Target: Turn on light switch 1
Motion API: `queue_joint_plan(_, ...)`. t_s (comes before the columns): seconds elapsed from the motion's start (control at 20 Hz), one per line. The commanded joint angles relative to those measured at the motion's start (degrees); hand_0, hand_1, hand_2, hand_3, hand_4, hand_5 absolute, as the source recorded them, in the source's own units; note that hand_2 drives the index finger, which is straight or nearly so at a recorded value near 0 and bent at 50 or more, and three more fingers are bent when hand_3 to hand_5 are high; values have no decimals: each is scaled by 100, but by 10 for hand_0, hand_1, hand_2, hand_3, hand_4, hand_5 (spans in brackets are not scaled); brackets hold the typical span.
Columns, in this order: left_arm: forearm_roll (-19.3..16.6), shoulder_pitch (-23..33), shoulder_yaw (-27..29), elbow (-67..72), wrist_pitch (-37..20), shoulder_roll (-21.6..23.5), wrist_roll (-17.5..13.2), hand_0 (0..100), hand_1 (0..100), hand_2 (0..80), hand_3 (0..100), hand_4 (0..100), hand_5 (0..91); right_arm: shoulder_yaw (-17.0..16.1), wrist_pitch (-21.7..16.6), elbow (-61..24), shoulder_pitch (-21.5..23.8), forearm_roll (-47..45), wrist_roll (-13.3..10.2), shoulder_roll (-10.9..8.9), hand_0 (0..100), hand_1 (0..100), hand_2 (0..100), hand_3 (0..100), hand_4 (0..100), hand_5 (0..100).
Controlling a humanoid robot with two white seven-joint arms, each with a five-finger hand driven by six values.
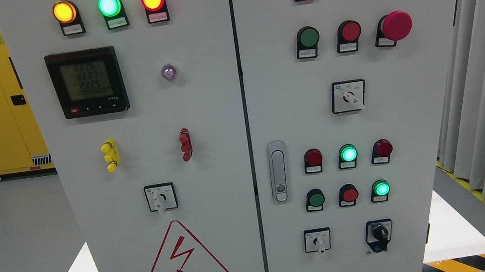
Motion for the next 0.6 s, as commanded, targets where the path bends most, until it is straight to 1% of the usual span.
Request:
queue_joint_plan(0.0, -14, 318, 265, -1965, -367, 53, 135, 246, 237, 5, 280, 380, 116, 0, 2, 0, 0, 0, 3, 0, 0, 500, 40, 0, 0, 0)
queue_joint_plan(0.05, -22, 424, 301, -2395, -376, 53, 214, 253, 267, 38, 323, 435, 217, 0, 2, 0, 0, 0, 3, 0, 0, 500, 40, 0, 0, 0)
queue_joint_plan(0.1, -23, 538, 336, -2826, -376, 61, 284, 256, 273, 41, 327, 443, 219, 0, 2, 0, 0, 0, 3, 0, 0, 500, 40, 0, 0, 0)
queue_joint_plan(0.15, -23, 635, 397, -3230, -385, 79, 285, 261, 317, 93, 382, 517, 350, 0, 2, 0, 0, 0, 3, 0, 0, 500, 40, 0, 0, 0)
queue_joint_plan(0.2, -31, 723, 485, -3626, -385, 79, 302, 264, 331, 111, 403, 543, 412, 0, 2, 0, 0, 0, 3, 0, 0, 500, 40, 0, 0, 0)
queue_joint_plan(0.25, -31, 811, 555, -4039, -393, 88, 302, 273, 379, 158, 461, 615, 550, 0, 2, 0, 0, 0, 3, 0, 0, 500, 40, 0, 0, 0)
queue_joint_plan(0.3, -31, 890, 617, -4452, -393, 79, 311, 280, 416, 201, 507, 662, 643, 0, 2, 0, 0, 0, 3, 0, 0, 500, 40, 0, 0, 0)
queue_joint_plan(0.35, -31, 978, 670, -4848, -393, 88, 311, 281, 452, 250, 545, 695, 705, 0, 2, 0, 0, 0, 3, 0, 0, 500, 40, 0, 0, 0)
queue_joint_plan(0.4, -31, 1057, 705, -5208, -393, 88, 294, 278, 466, 264, 560, 704, 727, 0, 2, 0, 0, 0, 3, 0, 0, 500, 40, 0, 0, 0)
queue_joint_plan(0.45, -31, 1110, 705, -5534, -393, 96, 276, 271, 490, 301, 590, 724, 756, 0, 2, 0, 0, 0, 3, 0, 0, 500, 40, 0, 0, 0)
queue_joint_plan(0.55, -31, 1198, 749, -6132, -385, 184, 267, 259, 532, 323, 616, 748, 754, 0, 2, 0, 0, 0, 3, 0, 0, 500, 40, 0, 0, 0)
